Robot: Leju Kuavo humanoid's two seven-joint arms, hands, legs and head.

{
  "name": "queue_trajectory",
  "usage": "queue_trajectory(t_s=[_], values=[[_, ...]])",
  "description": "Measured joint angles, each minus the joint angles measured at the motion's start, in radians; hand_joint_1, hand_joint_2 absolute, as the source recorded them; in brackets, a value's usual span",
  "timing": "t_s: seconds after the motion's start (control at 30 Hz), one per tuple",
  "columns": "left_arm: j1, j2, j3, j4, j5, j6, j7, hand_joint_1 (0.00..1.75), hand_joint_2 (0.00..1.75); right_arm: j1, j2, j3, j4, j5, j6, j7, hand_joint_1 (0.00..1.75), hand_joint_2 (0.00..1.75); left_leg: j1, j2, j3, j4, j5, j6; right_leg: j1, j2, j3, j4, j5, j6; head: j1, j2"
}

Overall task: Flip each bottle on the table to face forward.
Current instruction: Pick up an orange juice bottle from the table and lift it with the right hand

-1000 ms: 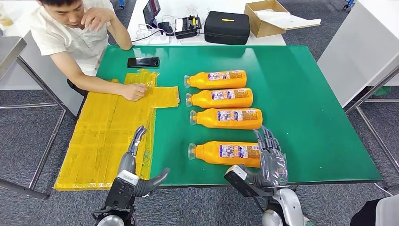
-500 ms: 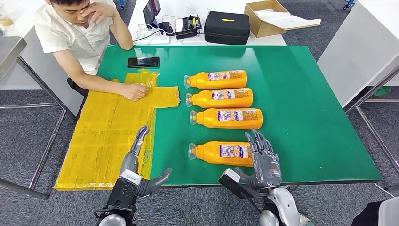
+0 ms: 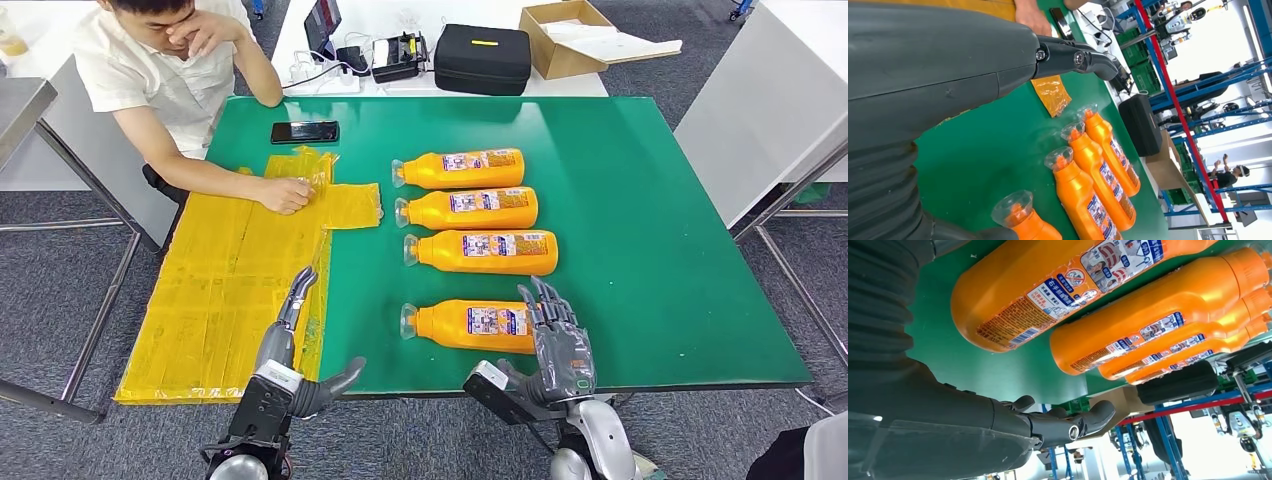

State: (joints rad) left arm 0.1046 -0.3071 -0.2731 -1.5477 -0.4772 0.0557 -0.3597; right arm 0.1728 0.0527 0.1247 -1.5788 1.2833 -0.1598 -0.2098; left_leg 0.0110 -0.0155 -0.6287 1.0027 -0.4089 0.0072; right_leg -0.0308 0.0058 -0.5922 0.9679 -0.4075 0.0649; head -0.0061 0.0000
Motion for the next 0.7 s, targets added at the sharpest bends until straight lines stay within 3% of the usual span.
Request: queue_trajectory(t_s=[0.17, 0.3, 0.5, 0.6, 0.7], values=[[0.000, 0.000, 0.000, 0.000, 0.000, 0.000, 0.000, 0.00, 1.75, -0.002, -0.009, 0.007, 0.004, -0.001, 0.020, 0.015, 0.00, 1.75, 0.000, 0.000, 0.000, 0.000, 0.000, 0.000, 0.000, 0.000, 0.000, 0.000, 0.000, 0.000, 0.000, 0.000], [0.000, 0.000, 0.000, 0.000, 0.008, -0.011, 0.007, 0.00, 1.75, -0.011, -0.050, 0.035, 0.021, -0.017, 0.076, 0.061, 0.00, 1.75, 0.000, 0.000, 0.000, 0.000, 0.000, 0.000, 0.000, 0.000, 0.000, 0.000, 0.000, 0.000, 0.000, 0.000], [-0.001, 0.000, -0.002, 0.001, 0.017, -0.035, 0.027, 0.00, 1.75, -0.047, -0.143, 0.078, 0.050, -0.032, 0.185, 0.132, 0.00, 1.75, 0.000, 0.000, 0.000, 0.000, 0.000, 0.000, 0.000, 0.000, 0.000, 0.000, 0.000, 0.000, 0.000, 0.000], [-0.001, 0.001, -0.005, 0.001, 0.007, -0.038, 0.043, 0.00, 1.75, -0.077, -0.212, 0.095, 0.064, -0.037, 0.291, 0.190, 0.00, 1.75, 0.000, 0.000, 0.000, 0.000, 0.000, 0.000, -0.001, 0.000, 0.000, 0.000, 0.000, 0.000, 0.000, 0.000], [-0.001, 0.002, -0.008, 0.001, 0.000, -0.038, 0.049, 0.00, 1.75, -0.100, -0.270, 0.101, 0.078, -0.045, 0.324, 0.203, 0.00, 1.75, -0.001, -0.001, 0.000, 0.001, 0.000, 0.001, -0.001, 0.000, 0.001, 0.000, 0.000, 0.000, 0.000, 0.000]])
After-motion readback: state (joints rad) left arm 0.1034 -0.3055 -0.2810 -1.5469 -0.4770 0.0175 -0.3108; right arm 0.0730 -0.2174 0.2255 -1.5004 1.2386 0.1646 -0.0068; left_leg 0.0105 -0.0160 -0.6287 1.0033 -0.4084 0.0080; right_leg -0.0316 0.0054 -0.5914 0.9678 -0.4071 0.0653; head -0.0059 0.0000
